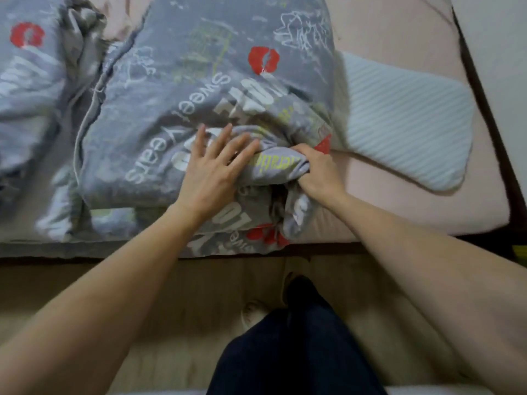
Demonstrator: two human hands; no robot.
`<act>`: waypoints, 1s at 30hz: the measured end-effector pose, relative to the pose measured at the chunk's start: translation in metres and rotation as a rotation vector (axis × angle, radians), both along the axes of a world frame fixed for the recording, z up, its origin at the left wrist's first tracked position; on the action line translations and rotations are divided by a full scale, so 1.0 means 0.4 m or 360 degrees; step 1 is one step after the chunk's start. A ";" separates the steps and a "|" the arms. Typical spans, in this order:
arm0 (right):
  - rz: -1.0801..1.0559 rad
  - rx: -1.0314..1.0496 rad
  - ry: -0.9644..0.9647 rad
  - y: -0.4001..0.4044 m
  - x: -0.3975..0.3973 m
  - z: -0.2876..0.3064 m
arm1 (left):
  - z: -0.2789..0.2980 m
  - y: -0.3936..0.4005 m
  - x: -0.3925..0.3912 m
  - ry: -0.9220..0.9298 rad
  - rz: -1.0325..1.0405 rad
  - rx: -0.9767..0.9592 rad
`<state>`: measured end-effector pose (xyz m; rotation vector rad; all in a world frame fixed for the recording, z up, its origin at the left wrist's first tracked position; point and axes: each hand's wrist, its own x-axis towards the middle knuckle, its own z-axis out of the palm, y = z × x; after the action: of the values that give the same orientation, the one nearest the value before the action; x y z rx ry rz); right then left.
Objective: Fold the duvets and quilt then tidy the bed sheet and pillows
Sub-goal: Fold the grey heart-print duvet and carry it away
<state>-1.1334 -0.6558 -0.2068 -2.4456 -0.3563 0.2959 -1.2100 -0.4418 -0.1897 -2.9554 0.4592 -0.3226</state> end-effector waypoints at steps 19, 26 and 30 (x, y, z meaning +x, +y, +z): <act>-0.0427 0.0055 0.0270 0.087 0.020 -0.004 | 0.069 0.016 0.202 0.0393 0.0236 -0.0017; -0.0290 -0.0465 0.0084 0.139 -0.109 -0.088 | 0.033 0.002 0.162 0.0356 0.0132 -0.0144; -0.0172 -0.0644 -0.0233 0.137 -0.113 -0.142 | -0.030 0.024 0.114 0.0360 0.0005 0.0104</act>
<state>-1.1786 -0.6010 -0.2635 -2.8829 -0.2423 0.1526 -1.1646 -0.4323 -0.2018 -2.9401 0.4803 0.0281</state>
